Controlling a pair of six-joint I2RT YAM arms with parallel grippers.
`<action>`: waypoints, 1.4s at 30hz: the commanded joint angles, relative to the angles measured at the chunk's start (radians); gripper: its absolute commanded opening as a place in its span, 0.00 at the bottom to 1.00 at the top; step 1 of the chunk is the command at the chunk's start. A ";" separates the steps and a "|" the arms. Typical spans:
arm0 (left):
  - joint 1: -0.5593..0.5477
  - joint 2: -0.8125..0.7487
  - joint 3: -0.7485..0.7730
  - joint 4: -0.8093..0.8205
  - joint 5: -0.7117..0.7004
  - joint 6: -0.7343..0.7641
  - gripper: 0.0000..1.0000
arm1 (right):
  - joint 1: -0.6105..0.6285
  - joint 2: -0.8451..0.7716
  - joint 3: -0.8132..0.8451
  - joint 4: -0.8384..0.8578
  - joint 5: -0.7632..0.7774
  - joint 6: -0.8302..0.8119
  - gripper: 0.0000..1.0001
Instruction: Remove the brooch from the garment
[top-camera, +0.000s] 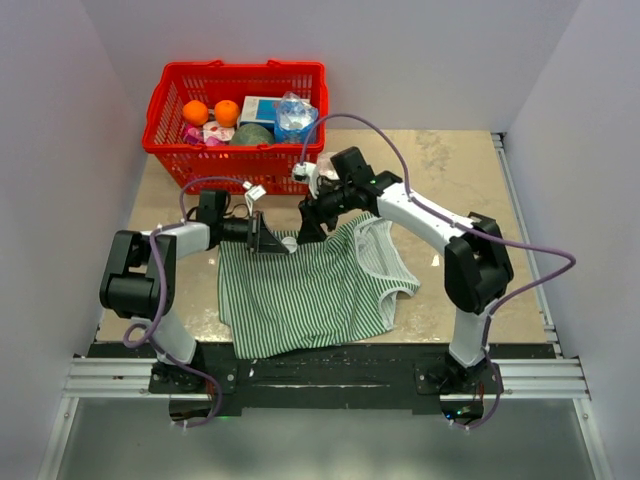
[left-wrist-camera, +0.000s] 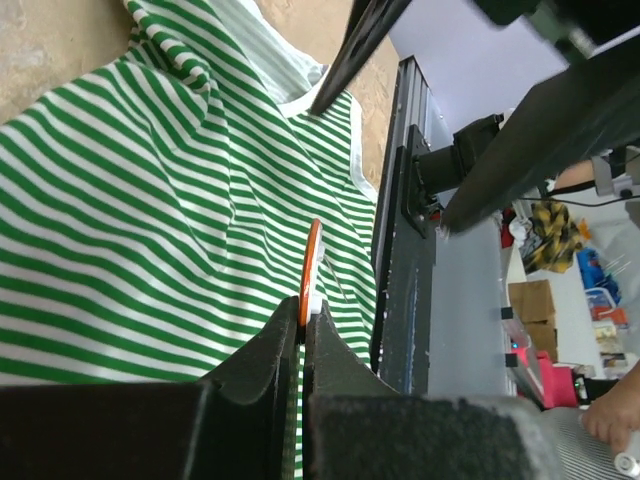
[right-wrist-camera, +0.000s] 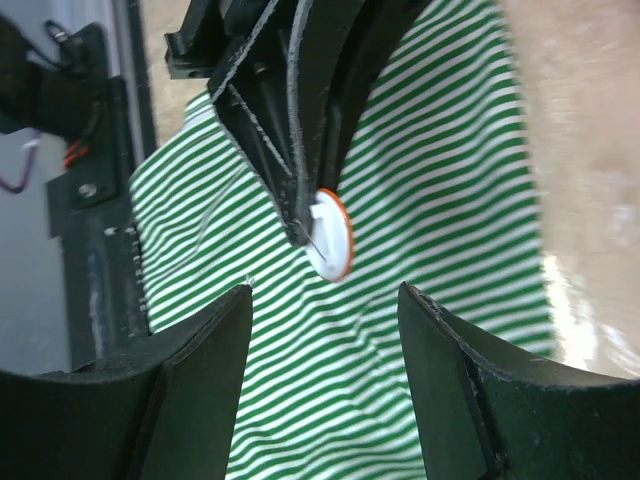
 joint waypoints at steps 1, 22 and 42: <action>-0.024 -0.046 -0.008 0.103 0.000 0.016 0.00 | -0.002 0.055 0.043 -0.027 -0.190 0.027 0.63; -0.041 -0.121 -0.005 -0.006 -0.003 0.128 0.00 | -0.014 0.080 -0.002 0.085 -0.336 0.182 0.39; -0.067 -0.147 0.009 -0.053 -0.017 0.137 0.00 | -0.020 0.107 -0.009 0.131 -0.369 0.245 0.28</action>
